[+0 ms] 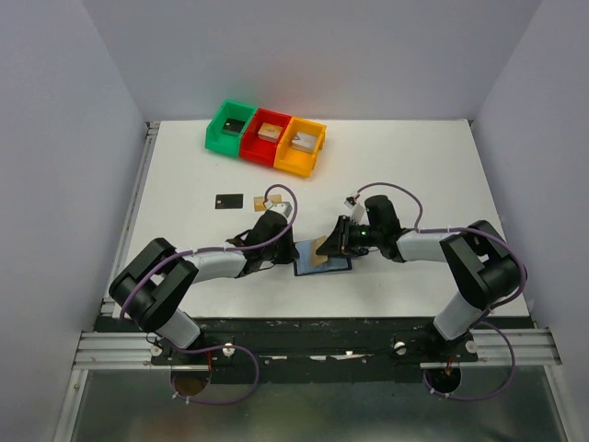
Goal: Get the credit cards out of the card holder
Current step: Remove the credit card from the card holder.
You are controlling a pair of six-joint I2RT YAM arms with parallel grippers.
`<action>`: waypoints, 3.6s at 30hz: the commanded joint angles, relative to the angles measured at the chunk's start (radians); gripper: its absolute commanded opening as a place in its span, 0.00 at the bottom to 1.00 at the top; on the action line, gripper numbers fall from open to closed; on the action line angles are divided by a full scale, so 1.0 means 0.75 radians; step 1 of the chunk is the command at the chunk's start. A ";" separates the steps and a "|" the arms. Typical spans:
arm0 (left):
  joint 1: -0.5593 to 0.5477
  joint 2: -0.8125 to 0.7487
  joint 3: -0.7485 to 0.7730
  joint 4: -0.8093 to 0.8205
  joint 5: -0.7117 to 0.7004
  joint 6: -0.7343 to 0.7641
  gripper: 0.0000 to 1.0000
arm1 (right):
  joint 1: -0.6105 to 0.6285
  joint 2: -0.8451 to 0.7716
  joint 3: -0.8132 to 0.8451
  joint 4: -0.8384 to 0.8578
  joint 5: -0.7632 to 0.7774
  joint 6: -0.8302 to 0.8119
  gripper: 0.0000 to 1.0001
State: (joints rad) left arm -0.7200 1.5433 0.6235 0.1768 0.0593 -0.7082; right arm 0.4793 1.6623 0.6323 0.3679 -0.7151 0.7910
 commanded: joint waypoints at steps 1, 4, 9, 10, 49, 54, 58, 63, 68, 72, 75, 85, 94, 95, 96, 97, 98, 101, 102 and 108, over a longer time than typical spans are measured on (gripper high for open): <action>-0.005 0.035 -0.046 -0.127 -0.032 0.003 0.00 | -0.013 -0.026 -0.025 -0.018 0.039 -0.024 0.30; -0.003 0.031 -0.048 -0.125 -0.034 0.001 0.00 | -0.017 -0.028 -0.037 -0.018 0.053 -0.026 0.28; -0.003 0.026 -0.060 -0.119 -0.040 -0.005 0.00 | -0.021 -0.036 -0.047 -0.026 0.082 -0.024 0.26; -0.003 0.026 -0.060 -0.121 -0.042 -0.005 0.00 | -0.023 -0.036 -0.045 -0.030 0.084 -0.024 0.25; -0.005 -0.035 -0.077 -0.097 -0.028 0.014 0.00 | -0.075 -0.294 -0.058 -0.310 0.152 -0.126 0.00; -0.005 -0.090 -0.044 -0.099 0.007 0.038 0.01 | -0.075 -0.433 -0.023 -0.488 0.241 -0.259 0.00; -0.007 -0.174 0.011 -0.137 0.039 0.073 0.36 | -0.073 -0.545 0.032 -0.693 0.297 -0.373 0.00; -0.007 -0.331 0.107 -0.234 0.048 0.118 0.65 | -0.062 -0.652 0.159 -0.934 0.327 -0.557 0.00; 0.033 -0.597 0.118 -0.244 0.121 0.189 0.72 | 0.021 -0.699 0.329 -1.173 0.228 -0.766 0.00; 0.160 -0.757 0.067 -0.050 0.505 0.265 0.72 | 0.140 -0.656 0.476 -1.306 -0.032 -0.883 0.00; 0.279 -0.785 0.095 -0.005 0.867 0.300 0.72 | 0.218 -0.615 0.574 -1.396 -0.135 -0.930 0.00; 0.320 -0.788 0.124 0.153 1.518 0.255 0.63 | 0.351 -0.568 0.750 -1.611 -0.174 -1.081 0.00; 0.232 -0.734 0.169 -0.025 1.504 0.386 0.52 | 0.384 -0.513 0.828 -1.656 -0.141 -1.096 0.00; 0.228 -0.730 0.171 -0.043 1.498 0.396 0.52 | 0.390 -0.509 0.832 -1.656 -0.139 -1.092 0.00; 0.226 -0.728 0.173 -0.070 1.488 0.412 0.52 | 0.392 -0.504 0.838 -1.654 -0.137 -1.091 0.00; 0.224 -0.726 0.175 -0.088 1.480 0.429 0.51 | 0.396 -0.500 0.840 -1.654 -0.137 -1.091 0.00; 0.222 -0.722 0.175 -0.103 1.475 0.437 0.51 | 0.398 -0.498 0.844 -1.656 -0.137 -1.093 0.00; 0.216 -0.710 0.169 -0.111 1.467 0.447 0.47 | 0.406 -0.488 0.859 -1.656 -0.133 -1.094 0.00; 0.212 -0.704 0.167 -0.109 1.467 0.447 0.46 | 0.408 -0.484 0.863 -1.660 -0.131 -1.098 0.00; 0.197 -0.671 0.163 -0.107 1.475 0.449 0.41 | 0.414 -0.472 0.875 -1.669 -0.118 -1.104 0.00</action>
State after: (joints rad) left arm -0.5591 1.0260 0.7277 0.1047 1.1419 -0.4023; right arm 0.7799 1.2980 1.2572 -0.8593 -0.8158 -0.0208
